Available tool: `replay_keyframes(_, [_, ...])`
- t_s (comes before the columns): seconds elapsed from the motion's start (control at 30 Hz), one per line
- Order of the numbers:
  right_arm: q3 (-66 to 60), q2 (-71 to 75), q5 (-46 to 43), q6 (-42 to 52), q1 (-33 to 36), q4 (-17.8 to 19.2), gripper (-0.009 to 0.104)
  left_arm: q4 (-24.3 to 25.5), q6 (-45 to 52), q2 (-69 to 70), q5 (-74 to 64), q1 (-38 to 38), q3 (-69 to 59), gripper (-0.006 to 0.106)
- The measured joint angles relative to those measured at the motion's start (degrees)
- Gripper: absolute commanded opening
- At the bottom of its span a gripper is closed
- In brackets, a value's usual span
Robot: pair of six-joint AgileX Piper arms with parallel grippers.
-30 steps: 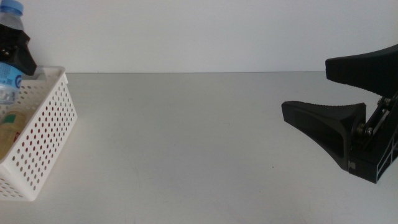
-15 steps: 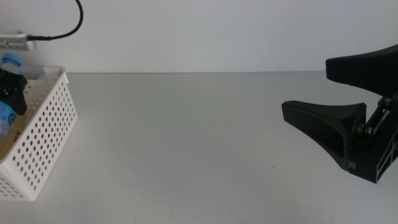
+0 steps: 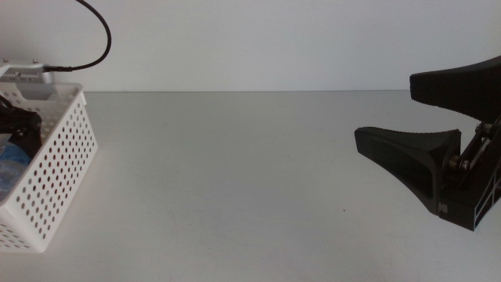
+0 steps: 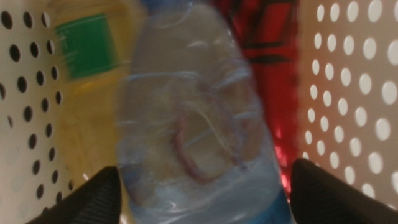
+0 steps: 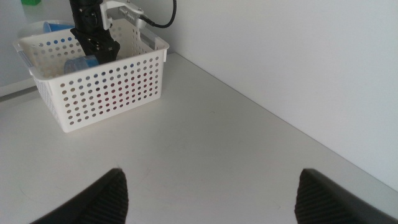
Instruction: Use arms to grab the bottles and put them into the dustbin to the left of the table.
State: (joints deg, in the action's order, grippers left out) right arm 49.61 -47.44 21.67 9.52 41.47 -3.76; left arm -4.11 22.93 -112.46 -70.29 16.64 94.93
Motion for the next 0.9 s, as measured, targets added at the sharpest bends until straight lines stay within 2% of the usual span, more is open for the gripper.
replay_keyframes(0.27, [0.0,0.0,0.0,0.0,0.0,0.0,0.087,-0.58,-3.95,2.18,0.09,-0.04,0.0,0.094])
replay_keyframes(0.5, [0.0,0.0,0.0,0.0,0.0,0.0,0.087,-2.8,-4.32,12.68,0.58,-3.11,-3.24,0.094])
replay_keyframes(0.67, [0.0,0.0,0.0,0.0,0.0,0.0,0.087,-5.03,-4.39,23.54,9.29,-7.66,-9.78,0.094])
replay_keyframes(0.9, [0.0,0.0,0.0,0.0,0.0,0.0,0.087,-5.1,-3.61,36.75,20.43,-13.08,-19.12,0.094])
